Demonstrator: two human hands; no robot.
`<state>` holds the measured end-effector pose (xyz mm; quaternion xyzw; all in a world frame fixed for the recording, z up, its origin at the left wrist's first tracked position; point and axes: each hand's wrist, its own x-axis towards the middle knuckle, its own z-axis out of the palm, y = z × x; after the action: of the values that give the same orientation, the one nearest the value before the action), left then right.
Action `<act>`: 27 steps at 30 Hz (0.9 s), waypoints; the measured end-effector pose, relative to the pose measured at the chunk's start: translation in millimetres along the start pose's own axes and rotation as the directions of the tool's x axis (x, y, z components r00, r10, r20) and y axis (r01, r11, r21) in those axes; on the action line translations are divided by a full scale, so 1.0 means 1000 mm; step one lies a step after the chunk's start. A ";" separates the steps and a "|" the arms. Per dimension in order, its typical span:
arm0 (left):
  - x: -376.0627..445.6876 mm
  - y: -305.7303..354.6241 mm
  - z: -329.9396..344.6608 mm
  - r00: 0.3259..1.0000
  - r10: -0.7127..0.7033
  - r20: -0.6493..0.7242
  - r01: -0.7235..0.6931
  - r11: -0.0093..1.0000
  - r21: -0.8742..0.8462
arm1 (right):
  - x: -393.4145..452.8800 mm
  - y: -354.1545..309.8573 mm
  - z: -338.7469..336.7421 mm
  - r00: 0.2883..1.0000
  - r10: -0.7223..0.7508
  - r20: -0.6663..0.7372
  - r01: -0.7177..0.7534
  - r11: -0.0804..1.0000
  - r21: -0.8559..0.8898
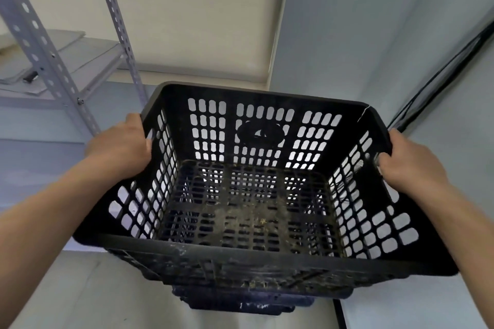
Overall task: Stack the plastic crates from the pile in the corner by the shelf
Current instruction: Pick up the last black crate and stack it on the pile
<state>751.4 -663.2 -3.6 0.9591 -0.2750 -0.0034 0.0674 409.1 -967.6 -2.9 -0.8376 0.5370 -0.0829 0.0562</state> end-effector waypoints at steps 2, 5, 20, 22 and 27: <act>-0.001 0.000 0.001 1.000 -0.011 -0.002 0.012 0.999 0.031 | -0.003 0.001 0.000 0.999 -0.021 -0.027 0.021 1.000 -0.018; 0.000 0.000 -0.001 1.000 -0.026 0.018 0.025 0.999 0.026 | 0.000 -0.001 0.000 0.999 -0.025 -0.044 0.023 0.998 -0.055; -0.011 0.008 -0.009 0.987 0.017 -0.161 -0.014 1.000 0.022 | 0.002 -0.003 -0.002 0.998 -0.050 -0.046 0.043 0.989 -0.141; -0.018 0.010 -0.013 0.970 0.062 -0.235 -0.063 0.998 0.006 | 0.002 -0.002 -0.003 0.997 -0.057 -0.048 0.052 0.993 -0.107; -0.042 0.000 -0.014 0.997 0.021 -0.079 -0.026 0.997 -0.070 | -0.015 0.002 -0.012 0.997 -0.058 -0.059 0.060 0.998 0.034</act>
<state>716.6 -639.7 9.0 0.9521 -0.2832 0.0252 0.1123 398.6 -955.2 7.3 -0.8491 0.5120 -0.1183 0.0529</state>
